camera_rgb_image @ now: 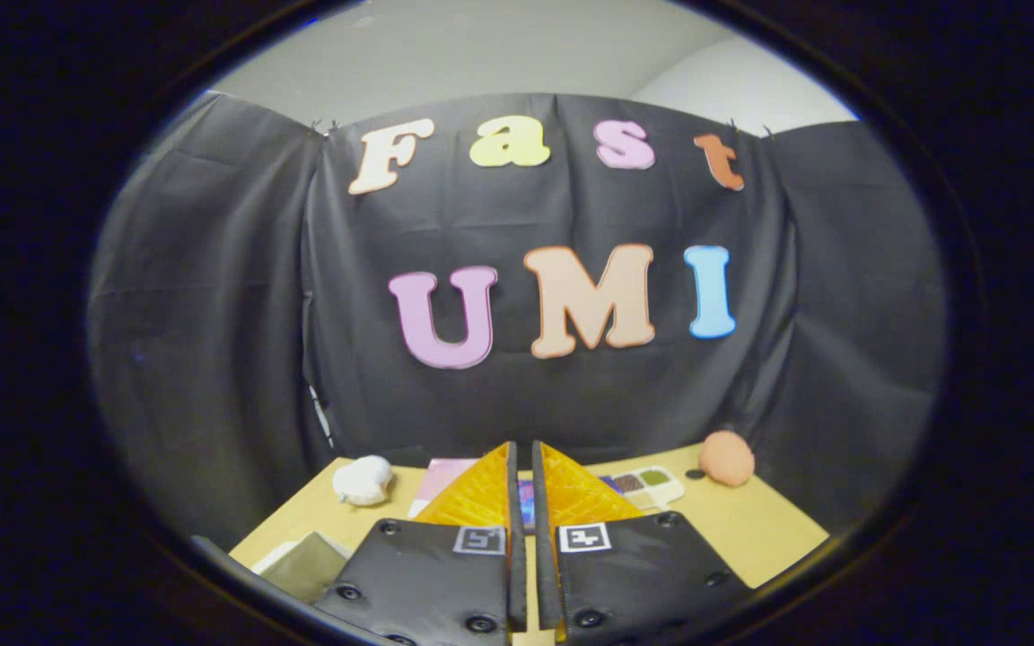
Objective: Open the storage box then place both shoes into the box .Put the left shoe in first, then the right shoe, with the right side of both shoes facing outward in a uniform manner.
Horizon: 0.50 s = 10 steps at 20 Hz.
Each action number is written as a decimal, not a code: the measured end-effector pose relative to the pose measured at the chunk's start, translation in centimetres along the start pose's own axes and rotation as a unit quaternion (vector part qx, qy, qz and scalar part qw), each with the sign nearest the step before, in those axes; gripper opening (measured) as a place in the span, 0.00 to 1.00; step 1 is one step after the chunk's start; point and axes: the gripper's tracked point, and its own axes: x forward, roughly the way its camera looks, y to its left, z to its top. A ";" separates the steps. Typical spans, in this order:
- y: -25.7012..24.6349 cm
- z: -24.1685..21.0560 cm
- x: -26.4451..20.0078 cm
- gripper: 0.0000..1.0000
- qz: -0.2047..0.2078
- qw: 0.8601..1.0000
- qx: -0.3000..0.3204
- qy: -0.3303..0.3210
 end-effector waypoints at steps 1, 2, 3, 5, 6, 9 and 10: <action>-0.7 1.0 0.5 0.08 -0.001 1.000 -0.006 -0.012; -1.4 2.0 0.9 0.08 -0.002 1.000 -0.012 -0.025; -2.1 2.8 0.9 0.08 -0.003 0.999 -0.017 -0.037; -3.4 4.9 1.2 0.08 -0.004 0.998 -0.022 -0.053; -4.2 6.0 1.3 0.08 -0.007 0.998 -0.025 -0.061; -6.4 8.7 1.6 0.08 -0.013 0.997 -0.023 -0.079; -7.0 9.5 1.9 0.08 -0.013 0.996 -0.020 -0.085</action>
